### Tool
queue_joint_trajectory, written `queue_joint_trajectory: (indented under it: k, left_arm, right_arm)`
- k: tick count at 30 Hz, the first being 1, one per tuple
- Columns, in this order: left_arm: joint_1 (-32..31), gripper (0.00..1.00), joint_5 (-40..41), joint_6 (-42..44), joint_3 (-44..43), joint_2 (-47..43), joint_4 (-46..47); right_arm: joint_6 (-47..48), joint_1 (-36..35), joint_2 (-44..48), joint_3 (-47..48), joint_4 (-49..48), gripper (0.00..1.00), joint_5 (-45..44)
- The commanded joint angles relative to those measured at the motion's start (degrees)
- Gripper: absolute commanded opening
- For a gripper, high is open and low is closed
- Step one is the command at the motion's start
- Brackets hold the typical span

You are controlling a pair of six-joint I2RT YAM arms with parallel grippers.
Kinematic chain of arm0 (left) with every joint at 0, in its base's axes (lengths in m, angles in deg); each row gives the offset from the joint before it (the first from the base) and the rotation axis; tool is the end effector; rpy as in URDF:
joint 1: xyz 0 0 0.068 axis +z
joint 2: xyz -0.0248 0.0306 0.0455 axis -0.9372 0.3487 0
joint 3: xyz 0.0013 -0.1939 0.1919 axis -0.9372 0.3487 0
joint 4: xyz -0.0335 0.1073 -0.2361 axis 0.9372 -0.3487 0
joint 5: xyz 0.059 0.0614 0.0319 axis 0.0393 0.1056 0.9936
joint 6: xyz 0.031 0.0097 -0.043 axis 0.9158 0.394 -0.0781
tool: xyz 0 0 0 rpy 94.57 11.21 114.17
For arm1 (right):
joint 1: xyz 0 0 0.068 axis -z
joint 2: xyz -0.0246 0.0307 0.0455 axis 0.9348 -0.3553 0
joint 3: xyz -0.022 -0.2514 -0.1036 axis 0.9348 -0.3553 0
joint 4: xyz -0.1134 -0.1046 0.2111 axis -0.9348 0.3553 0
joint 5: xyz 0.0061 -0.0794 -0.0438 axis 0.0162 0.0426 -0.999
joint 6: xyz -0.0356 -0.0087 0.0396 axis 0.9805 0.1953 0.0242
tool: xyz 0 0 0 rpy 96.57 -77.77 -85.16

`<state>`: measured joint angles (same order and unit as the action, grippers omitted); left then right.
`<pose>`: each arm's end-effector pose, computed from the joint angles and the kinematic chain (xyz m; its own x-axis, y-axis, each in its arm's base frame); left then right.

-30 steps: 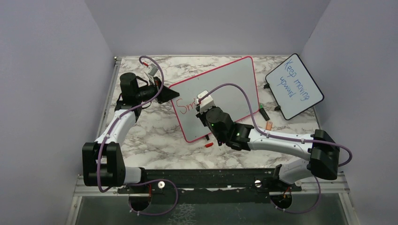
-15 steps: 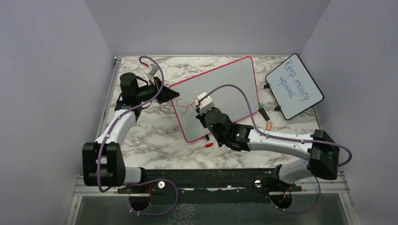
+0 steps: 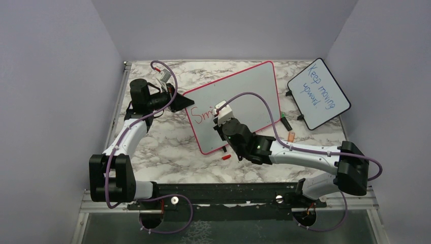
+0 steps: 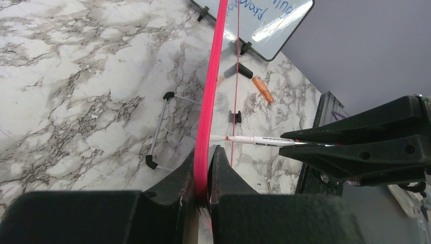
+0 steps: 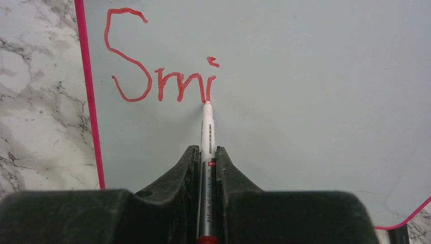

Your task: Write a sentence on the whiteboard

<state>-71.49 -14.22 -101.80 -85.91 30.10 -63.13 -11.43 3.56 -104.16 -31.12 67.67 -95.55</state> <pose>0.2924 -0.0406 0.2895 -0.4971 -0.1395 -0.8564 0.7411 0.4451 -0.5027 0.1524 0.2838 0.2859 -0.1560 -0.2944 -0.9429 -0.4810 0.8564 -0.1878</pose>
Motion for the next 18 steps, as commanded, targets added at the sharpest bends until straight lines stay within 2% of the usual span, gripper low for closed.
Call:
queue_joint_trajectory:
  k: [1, 10, 18]
  left_arm:
    - [-1.15, 0.0, 4.63, 6.41, 0.89, 1.42, -3.95]
    - [-1.16, 0.0, 4.81, 6.42, 0.89, 1.46, -3.96]
    - [-1.14, 0.0, 4.62, 6.42, 0.89, 1.38, -3.96]
  right_arm:
    - [-0.86, 0.32, 0.53, -0.98, 3.33, 0.01, 1.55]
    - [-0.14, 0.32, 2.13, -0.77, 1.41, 0.01, 2.2]
    - [6.26, 0.41, 3.09, 0.49, -5.38, 0.01, -0.68]
